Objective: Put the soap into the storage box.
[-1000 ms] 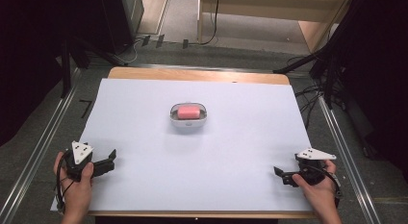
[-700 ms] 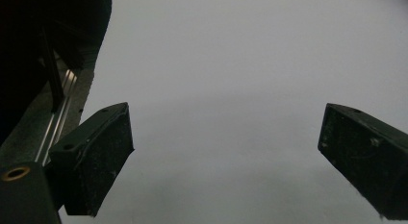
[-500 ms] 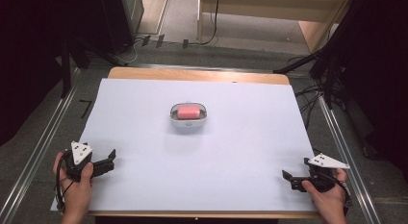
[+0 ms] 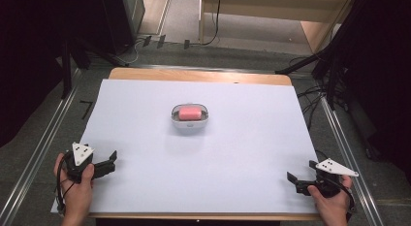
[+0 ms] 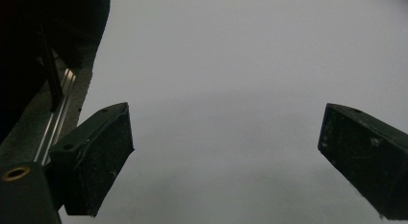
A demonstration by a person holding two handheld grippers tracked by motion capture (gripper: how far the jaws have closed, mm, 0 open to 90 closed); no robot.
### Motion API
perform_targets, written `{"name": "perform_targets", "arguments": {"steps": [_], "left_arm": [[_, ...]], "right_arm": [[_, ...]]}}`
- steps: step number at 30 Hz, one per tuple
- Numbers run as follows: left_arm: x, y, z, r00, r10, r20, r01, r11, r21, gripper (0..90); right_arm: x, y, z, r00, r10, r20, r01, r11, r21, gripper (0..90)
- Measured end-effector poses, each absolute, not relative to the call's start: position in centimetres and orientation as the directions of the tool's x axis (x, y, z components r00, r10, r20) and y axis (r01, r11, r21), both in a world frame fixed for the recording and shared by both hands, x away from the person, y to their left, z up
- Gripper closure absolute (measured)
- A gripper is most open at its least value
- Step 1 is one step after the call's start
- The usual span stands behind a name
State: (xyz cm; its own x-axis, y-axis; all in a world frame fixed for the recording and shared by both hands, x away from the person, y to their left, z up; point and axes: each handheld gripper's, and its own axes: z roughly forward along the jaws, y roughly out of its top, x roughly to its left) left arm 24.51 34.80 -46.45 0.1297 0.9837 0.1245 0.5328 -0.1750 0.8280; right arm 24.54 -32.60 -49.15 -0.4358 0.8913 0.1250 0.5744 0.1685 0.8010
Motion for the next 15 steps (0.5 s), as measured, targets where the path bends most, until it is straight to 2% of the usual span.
{"name": "perform_targets", "arguments": {"steps": [15], "left_arm": [[24.67,34.76,-46.48,0.131,0.983,0.127,0.545,-0.178,0.819,5.5]], "right_arm": [[24.69,-32.09,-49.22,-0.435,0.896,0.085,0.583,0.209,0.785,0.0]]}}
